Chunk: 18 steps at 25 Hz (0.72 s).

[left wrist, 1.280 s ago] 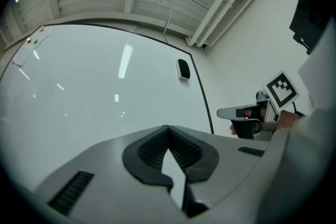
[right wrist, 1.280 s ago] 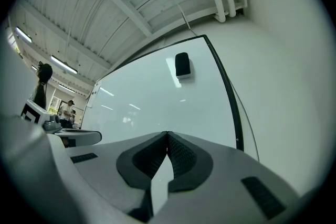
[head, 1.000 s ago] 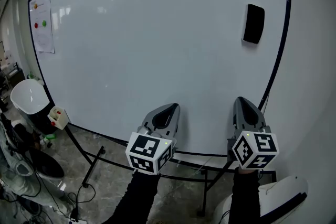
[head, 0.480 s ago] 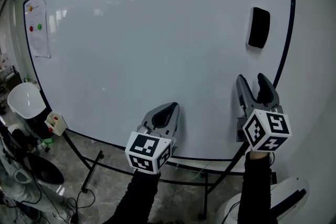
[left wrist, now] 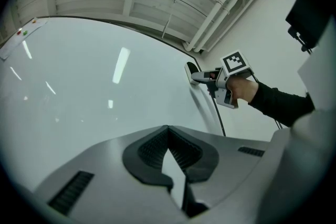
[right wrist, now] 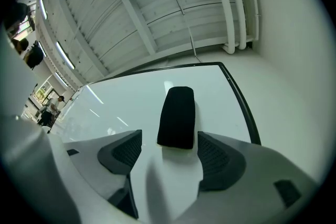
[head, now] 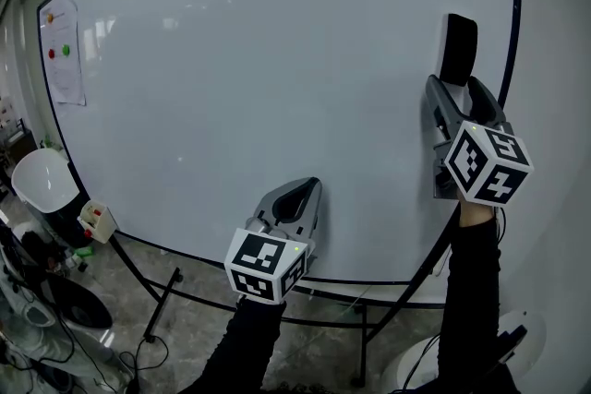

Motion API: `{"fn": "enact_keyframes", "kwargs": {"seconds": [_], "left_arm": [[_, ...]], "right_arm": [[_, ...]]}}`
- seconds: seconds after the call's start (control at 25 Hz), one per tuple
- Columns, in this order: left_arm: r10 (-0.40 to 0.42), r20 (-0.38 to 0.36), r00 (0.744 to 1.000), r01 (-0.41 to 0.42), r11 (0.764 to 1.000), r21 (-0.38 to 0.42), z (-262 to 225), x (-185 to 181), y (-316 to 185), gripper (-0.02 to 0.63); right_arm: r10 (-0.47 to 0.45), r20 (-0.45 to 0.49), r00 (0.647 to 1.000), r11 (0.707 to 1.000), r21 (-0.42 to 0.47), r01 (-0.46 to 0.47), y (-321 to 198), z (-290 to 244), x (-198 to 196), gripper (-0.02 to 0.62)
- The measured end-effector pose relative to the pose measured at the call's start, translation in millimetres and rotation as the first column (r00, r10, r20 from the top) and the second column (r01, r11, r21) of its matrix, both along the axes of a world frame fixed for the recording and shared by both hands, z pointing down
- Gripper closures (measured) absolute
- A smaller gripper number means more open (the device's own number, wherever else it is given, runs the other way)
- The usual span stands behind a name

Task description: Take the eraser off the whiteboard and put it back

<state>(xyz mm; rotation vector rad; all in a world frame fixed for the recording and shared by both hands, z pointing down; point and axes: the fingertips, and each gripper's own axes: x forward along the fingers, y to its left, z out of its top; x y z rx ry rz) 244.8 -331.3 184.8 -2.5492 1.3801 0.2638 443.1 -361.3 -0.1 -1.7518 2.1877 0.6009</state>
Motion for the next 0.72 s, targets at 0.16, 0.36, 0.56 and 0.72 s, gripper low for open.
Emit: {"fn": "enact_keyframes", "kwargs": {"seconds": [0.16,0.36,0.56,0.72], "left_arm": [[0.001,0.001,1.0,-0.001,1.0,-0.007,3,0,-1,0.601],[0.009,0.008,1.0,-0.009,1.0,-0.007,2,-3,-1,0.6],[0.008,0.008,1.0,-0.008,1.0,-0.01,2,-5,-3,0.6],[0.008,0.01,1.0,-0.008,1.0,-0.013,3,-4,-4,0.6]], "right_arm": [[0.028,-0.015,0.999,1.0,-0.002,-0.028,-9,-7,1,0.281],[0.072,-0.014,0.997,0.997,0.004,-0.071,-16,-23,6,0.281],[0.082,0.028,0.996,0.997,0.006,-0.083,-22,-36,5,0.282],[0.12,0.034,0.992,0.993,0.013,-0.12,-23,-34,5,0.284]]}}
